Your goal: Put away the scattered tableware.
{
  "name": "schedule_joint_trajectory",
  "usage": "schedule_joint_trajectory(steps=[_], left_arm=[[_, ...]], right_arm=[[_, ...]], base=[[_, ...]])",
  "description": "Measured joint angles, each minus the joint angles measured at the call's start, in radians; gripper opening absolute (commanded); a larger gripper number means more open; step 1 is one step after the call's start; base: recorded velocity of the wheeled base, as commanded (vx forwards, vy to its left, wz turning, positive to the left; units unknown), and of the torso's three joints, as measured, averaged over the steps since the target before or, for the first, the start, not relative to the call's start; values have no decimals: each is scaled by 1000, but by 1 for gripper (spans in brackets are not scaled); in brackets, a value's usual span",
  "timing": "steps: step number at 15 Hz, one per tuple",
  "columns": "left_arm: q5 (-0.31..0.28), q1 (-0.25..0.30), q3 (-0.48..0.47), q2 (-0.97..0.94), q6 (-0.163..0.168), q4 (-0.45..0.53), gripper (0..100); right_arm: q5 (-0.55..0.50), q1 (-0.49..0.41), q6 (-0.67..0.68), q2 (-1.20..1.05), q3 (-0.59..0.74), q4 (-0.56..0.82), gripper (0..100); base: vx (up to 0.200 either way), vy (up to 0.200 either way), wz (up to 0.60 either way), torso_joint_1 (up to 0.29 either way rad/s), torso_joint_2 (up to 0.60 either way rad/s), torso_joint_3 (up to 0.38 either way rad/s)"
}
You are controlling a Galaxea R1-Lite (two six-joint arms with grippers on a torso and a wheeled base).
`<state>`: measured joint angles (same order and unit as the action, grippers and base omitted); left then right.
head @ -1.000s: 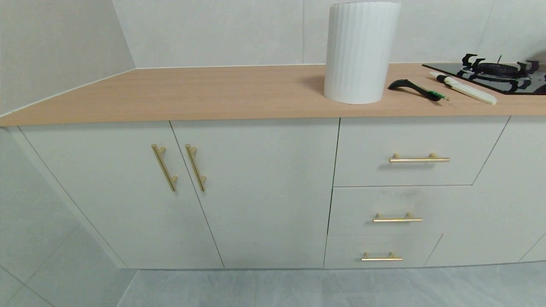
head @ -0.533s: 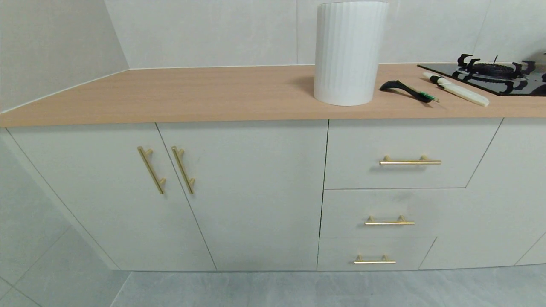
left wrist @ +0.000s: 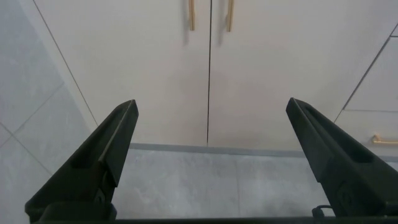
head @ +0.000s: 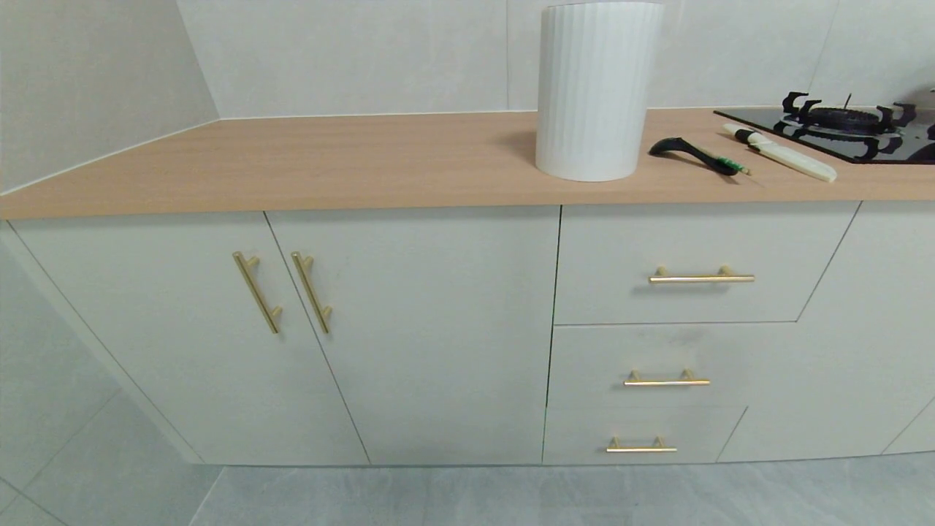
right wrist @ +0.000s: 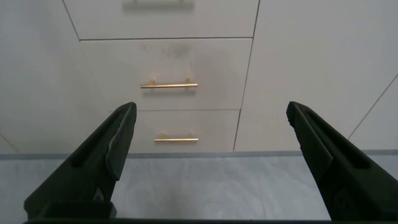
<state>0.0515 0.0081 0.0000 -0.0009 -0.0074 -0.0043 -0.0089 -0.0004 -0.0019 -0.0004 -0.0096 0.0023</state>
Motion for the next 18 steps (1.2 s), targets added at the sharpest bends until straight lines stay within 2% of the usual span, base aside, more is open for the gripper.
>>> schedule_joint_trajectory(steps=[3,5,11,15,18], left_arm=[[0,-1,0,0,0,0,100],[1,-1,0,0,0,0,100],[1,-1,0,0,0,0,100],[1,-1,0,0,0,0,100],[1,-1,0,0,0,0,100]], right_arm=[[44,10,32,44,-114,1,100],[55,21,27,166,-191,-1,100],[70,73,-7,793,-393,-19,100],[69,95,-14,1255,-515,-163,100],[68,102,-15,1511,-598,-247,100]], base=[[0,0,0,0,0,0],[0,0,0,0,0,0],[0,0,0,0,0,0],[0,0,0,0,0,0],[0,0,0,0,0,0]])
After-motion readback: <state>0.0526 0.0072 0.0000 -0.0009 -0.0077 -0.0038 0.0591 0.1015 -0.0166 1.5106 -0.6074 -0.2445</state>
